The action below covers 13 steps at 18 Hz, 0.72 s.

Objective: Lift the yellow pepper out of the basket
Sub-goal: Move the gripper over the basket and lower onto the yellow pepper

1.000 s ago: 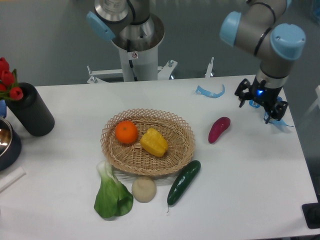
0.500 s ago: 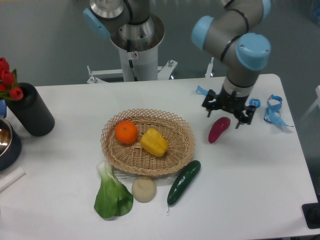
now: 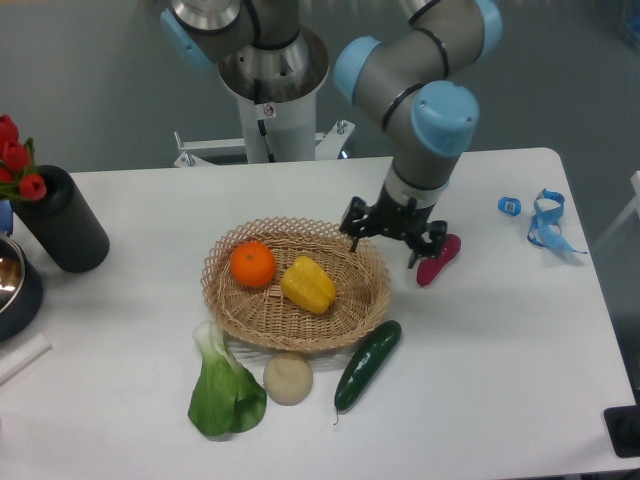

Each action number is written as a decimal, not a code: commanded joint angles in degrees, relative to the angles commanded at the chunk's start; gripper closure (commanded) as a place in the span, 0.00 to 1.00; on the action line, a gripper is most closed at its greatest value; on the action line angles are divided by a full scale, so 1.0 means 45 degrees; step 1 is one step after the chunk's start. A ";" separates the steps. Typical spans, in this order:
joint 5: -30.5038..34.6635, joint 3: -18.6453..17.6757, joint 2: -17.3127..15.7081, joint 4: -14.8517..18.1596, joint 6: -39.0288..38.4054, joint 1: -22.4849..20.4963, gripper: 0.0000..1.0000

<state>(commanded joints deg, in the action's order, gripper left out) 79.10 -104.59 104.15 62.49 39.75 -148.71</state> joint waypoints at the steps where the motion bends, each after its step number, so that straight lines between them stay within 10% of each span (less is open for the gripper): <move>1: -0.0019 0.0039 0.0059 -0.0019 -0.0449 0.0078 0.00; 13: 0.0117 0.1621 0.1621 -0.0019 -0.6527 0.1348 0.00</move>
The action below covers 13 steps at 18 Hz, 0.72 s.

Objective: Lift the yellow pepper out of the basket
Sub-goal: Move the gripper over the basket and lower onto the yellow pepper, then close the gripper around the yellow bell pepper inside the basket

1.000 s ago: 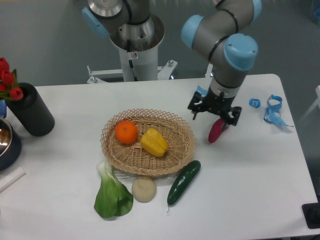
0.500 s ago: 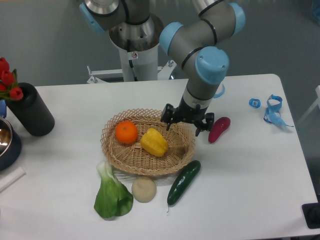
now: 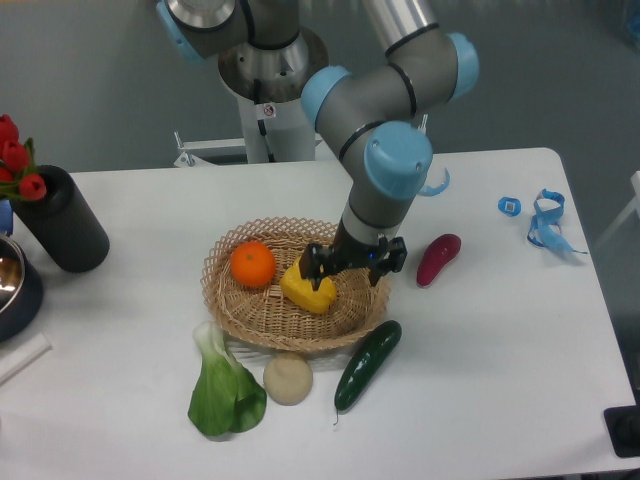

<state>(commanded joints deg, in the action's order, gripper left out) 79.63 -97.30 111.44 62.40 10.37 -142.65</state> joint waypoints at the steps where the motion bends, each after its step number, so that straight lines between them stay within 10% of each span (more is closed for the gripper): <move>1: 0.0020 -0.0038 0.0039 0.0019 -0.0001 0.0020 0.00; 13: 0.0801 -0.0586 0.0039 0.0292 -0.1485 0.0294 0.00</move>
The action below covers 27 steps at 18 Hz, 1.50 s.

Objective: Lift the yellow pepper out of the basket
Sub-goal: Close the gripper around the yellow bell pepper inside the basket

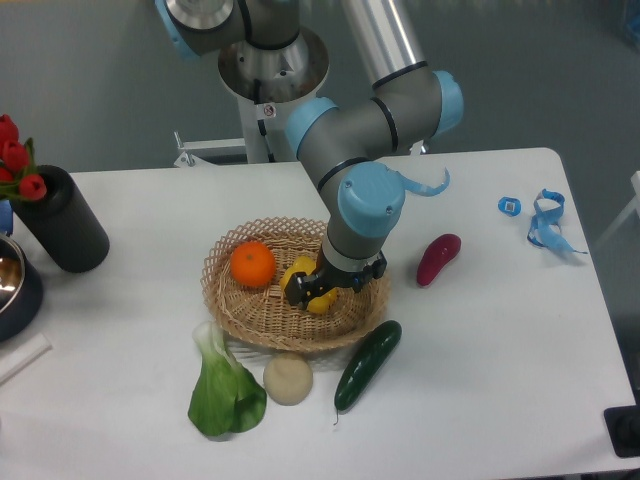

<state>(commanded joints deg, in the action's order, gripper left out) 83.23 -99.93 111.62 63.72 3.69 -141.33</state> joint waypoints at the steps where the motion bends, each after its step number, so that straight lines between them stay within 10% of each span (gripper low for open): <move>1: 0.0000 0.0000 0.0058 -0.0019 -0.0039 0.0039 0.00; 18: 0.0645 -0.0137 0.0508 -0.0078 -0.0547 0.0469 0.01; 27: 0.0625 -0.0098 0.0528 -0.0117 -0.0820 0.0469 0.61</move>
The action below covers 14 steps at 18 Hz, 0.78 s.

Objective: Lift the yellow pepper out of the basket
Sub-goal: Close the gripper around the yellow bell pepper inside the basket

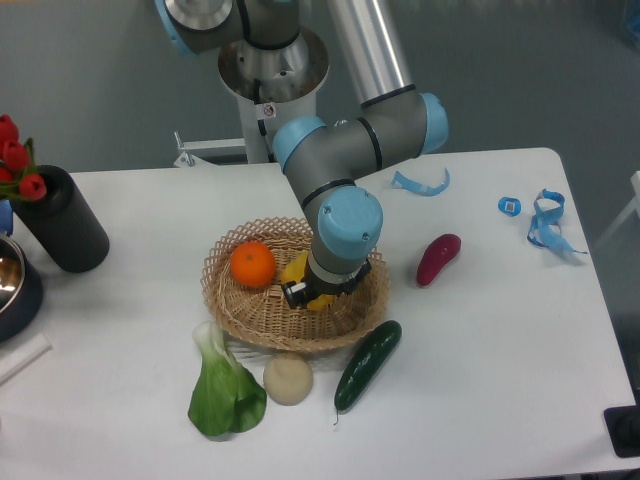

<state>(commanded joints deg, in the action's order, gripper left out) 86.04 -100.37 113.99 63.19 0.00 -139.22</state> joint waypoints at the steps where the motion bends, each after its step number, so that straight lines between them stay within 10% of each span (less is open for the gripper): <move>1: 0.0000 0.0000 0.0000 -0.0019 0.0000 0.0000 0.64; 14: -0.0039 0.1815 -0.0233 0.0038 0.0584 -0.0564 0.70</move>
<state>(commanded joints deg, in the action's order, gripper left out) 85.87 -92.21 112.94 63.37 2.63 -141.76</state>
